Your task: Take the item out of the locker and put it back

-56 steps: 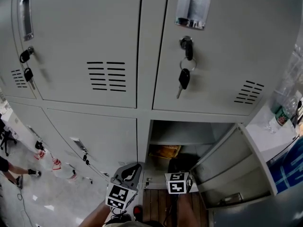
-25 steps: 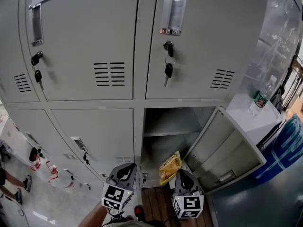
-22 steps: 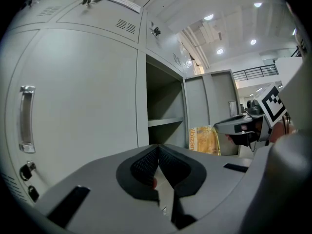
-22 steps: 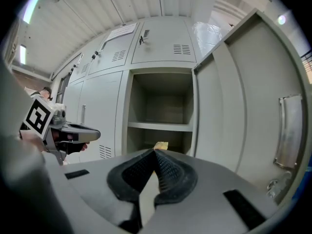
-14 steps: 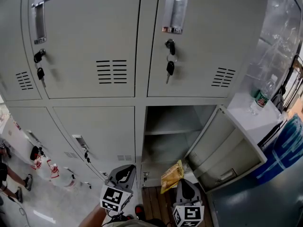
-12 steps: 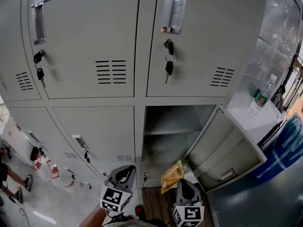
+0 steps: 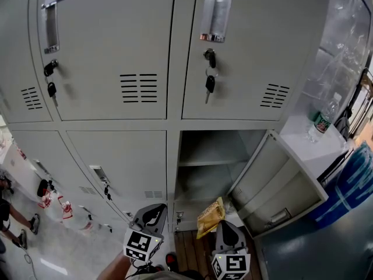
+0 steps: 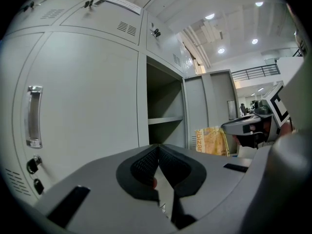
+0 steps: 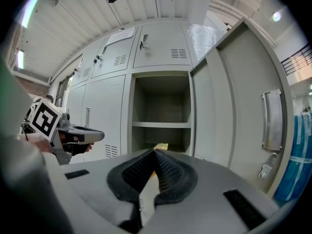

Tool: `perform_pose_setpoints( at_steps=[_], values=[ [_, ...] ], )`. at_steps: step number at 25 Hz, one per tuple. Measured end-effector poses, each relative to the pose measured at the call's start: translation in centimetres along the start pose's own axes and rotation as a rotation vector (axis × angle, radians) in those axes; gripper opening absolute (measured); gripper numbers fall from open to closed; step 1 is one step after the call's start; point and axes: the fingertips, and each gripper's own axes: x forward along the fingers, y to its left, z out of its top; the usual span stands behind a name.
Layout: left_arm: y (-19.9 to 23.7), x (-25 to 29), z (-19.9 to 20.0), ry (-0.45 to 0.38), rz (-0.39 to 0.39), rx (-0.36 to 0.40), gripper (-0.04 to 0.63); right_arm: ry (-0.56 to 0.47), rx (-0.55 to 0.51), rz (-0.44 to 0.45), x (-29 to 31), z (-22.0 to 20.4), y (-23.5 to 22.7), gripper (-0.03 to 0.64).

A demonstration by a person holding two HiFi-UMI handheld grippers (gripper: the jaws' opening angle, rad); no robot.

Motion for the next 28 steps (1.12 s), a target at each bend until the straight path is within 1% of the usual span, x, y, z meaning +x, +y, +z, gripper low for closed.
perform_pose_setpoints(
  at_steps=[7,10,19,28],
  values=[
    [0.1,0.1,0.0,-0.005,0.010,0.005,0.021,-0.011,0.004,0.003,-0.1,0.3,0.0,0.017],
    [0.1,0.2,-0.1,-0.003,0.011,0.008,0.021,-0.024,0.019,0.005,-0.2,1.1,0.3,0.017],
    [0.3,0.3,1.0,-0.024,0.019,0.019,0.021,-0.155,-0.048,0.073,0.8,7.2,1.0,0.017],
    [1.1,0.2,1.1,-0.025,0.048,0.014,0.021,-0.267,-0.060,0.090,4.0,12.9,1.2,0.017]
  ],
)
